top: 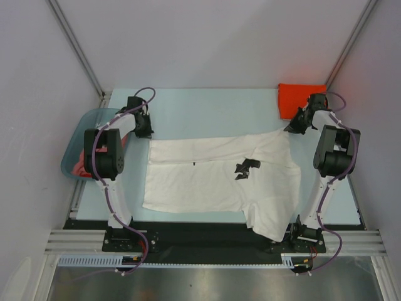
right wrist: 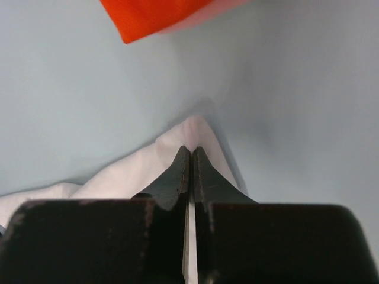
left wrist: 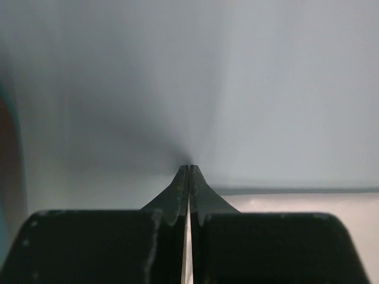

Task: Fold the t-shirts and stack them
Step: Fold the tshirt

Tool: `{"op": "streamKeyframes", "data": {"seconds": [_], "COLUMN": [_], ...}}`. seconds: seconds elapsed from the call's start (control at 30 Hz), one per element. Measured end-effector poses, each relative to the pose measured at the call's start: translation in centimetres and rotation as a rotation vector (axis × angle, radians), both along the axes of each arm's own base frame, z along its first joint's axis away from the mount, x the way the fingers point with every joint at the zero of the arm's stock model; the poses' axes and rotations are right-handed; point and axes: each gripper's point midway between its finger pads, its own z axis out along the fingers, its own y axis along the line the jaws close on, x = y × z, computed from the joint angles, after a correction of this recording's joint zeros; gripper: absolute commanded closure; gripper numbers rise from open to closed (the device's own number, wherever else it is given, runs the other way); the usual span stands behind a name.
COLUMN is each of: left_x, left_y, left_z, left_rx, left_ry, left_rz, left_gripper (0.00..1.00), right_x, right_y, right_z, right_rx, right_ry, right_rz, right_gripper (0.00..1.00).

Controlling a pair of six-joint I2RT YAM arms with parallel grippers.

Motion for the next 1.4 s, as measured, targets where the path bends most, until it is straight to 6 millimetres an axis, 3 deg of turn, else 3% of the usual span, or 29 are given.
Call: {"op": "streamKeyframes", "data": {"seconds": [0.03, 0.07, 0.1, 0.13, 0.23, 0.37, 0.6, 0.87, 1.0, 1.07, 1.1, 1.13, 1.17, 1.2, 1.4], "left_x": [0.1, 0.2, 0.2, 0.2, 0.3, 0.0, -2.1, -4.0, -4.0, -3.9, -3.9, -3.8, -3.5, -3.2, -1.5], "left_y": [0.1, 0.3, 0.4, 0.6, 1.1, 1.3, 1.0, 0.3, -0.3, -0.8, -1.0, -1.2, -1.3, -1.4, -1.3], "left_z": [0.0, 0.1, 0.1, 0.1, 0.2, 0.6, 1.1, 0.3, 0.3, 0.3, 0.2, 0.1, 0.1, 0.0, 0.1], "left_rx": [0.003, 0.006, 0.007, 0.010, 0.008, 0.005, -0.011, -0.029, -0.030, -0.034, -0.039, -0.043, -0.047, -0.051, -0.050], "left_ry": [-0.005, -0.007, -0.007, -0.005, -0.008, -0.014, -0.006, 0.021, 0.017, 0.014, 0.014, 0.016, 0.016, 0.013, 0.001], "left_rz": [0.002, 0.006, 0.007, 0.009, 0.024, 0.029, 0.030, 0.014, -0.002, -0.013, -0.017, -0.019, -0.016, -0.018, -0.016], "left_gripper": [1.00, 0.91, 0.79, 0.57, 0.45, 0.43, 0.42, 0.40, 0.42, 0.53, 0.59, 0.77, 0.85, 0.99, 0.99], "right_x": [0.3, 0.7, 1.2, 1.5, 2.1, 2.0, 1.9, 1.7, 1.7, 1.7, 1.7, 1.7, 1.7, 1.7, 1.8], "right_y": [0.1, 0.2, 0.1, 0.1, 0.0, 0.1, 0.2, 0.3, 0.4, 0.3, 0.3, 0.4, 0.3, 0.4, 0.4], "right_z": [0.2, 0.5, 0.8, 1.0, 1.4, 1.0, 0.5, 0.5, 0.5, 0.5, 0.5, 0.5, 0.5, 0.5, -0.2], "right_rx": [-0.001, -0.002, -0.004, -0.006, -0.006, 0.000, 0.006, 0.010, 0.012, 0.011, 0.010, 0.010, 0.010, 0.009, 0.015], "right_ry": [-0.006, -0.016, -0.028, -0.035, -0.049, -0.041, -0.030, -0.027, -0.029, -0.030, -0.031, -0.031, -0.030, -0.031, -0.023], "right_rz": [0.003, 0.006, 0.007, 0.007, 0.010, 0.013, 0.023, 0.032, 0.039, 0.042, 0.044, 0.046, 0.045, 0.046, 0.048], "right_gripper": [1.00, 1.00, 1.00, 1.00, 1.00, 1.00, 1.00, 1.00, 1.00, 1.00, 1.00, 1.00, 1.00, 1.00, 1.00]}}
